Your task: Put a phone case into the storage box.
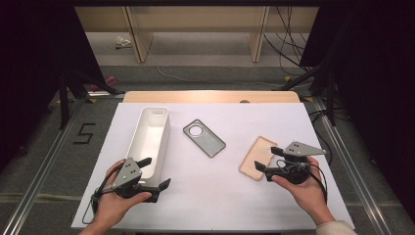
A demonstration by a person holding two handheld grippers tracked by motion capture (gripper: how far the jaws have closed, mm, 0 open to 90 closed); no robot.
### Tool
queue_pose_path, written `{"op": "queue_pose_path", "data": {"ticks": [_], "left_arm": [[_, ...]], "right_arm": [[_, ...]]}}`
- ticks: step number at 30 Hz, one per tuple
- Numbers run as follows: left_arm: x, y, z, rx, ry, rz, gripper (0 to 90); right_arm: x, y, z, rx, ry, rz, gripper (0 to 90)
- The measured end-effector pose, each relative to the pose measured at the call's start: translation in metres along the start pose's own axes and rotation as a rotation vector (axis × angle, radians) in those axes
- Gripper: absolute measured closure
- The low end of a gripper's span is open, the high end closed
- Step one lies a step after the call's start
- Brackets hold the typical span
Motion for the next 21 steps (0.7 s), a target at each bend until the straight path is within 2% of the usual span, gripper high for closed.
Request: {"op": "queue_pose_path", "data": {"ticks": [8,9,10,11,13,14,15,16,17,19,20,21], "left_arm": [[0.000,0.000,0.000,0.005,-0.005,0.001,7.6],[0.000,-0.001,0.001,0.002,-0.005,-0.004,7.8],[0.000,-0.001,0.001,0.002,-0.005,-0.004,8.0],[0.000,-0.001,0.002,0.000,-0.003,-0.005,8.1],[0.000,-0.001,0.002,-0.002,-0.008,-0.006,8.6],[0.000,-0.001,0.002,-0.002,-0.008,-0.006,8.8],[0.000,-0.001,0.002,-0.002,-0.009,-0.007,8.8],[0.000,-0.001,0.002,-0.002,-0.009,-0.007,9.0],[-0.001,-0.001,0.002,0.000,-0.006,-0.007,9.3],[-0.001,-0.001,0.001,0.001,-0.003,-0.007,9.5],[-0.001,-0.001,0.001,0.001,-0.003,-0.007,9.6],[-0.001,-0.001,0.001,0.002,-0.003,-0.007,9.7]], "right_arm": [[0.002,-0.005,-0.001,0.003,0.000,0.000,20.4],[0.005,-0.010,-0.003,0.013,0.009,0.007,34.2],[0.005,-0.010,-0.003,0.013,0.009,0.007,34.2],[0.007,-0.017,-0.006,0.027,0.038,-0.008,51.2],[0.009,-0.026,-0.008,0.040,0.073,-0.042,61.6],[0.009,-0.026,-0.008,0.040,0.073,-0.042,61.6],[0.010,-0.031,-0.010,0.045,0.078,-0.052,66.6],[0.012,-0.038,-0.010,0.048,0.085,-0.066,73.1],[0.015,-0.051,-0.011,0.049,0.120,-0.097,83.6],[0.018,-0.066,-0.011,0.041,0.145,-0.133,90.0],[0.018,-0.066,-0.011,0.041,0.145,-0.133,90.0],[0.020,-0.081,-0.011,0.038,0.164,-0.166,90.0]]}}
Point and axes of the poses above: each handheld gripper's, and its own axes: y roughly backward along the jaws, x roughly out of its top, z roughly to its right, the point moved 8 cm from there along -y, roughly forward along the jaws, and after that the axes turned 2 degrees about z, right-handed, at the moved point
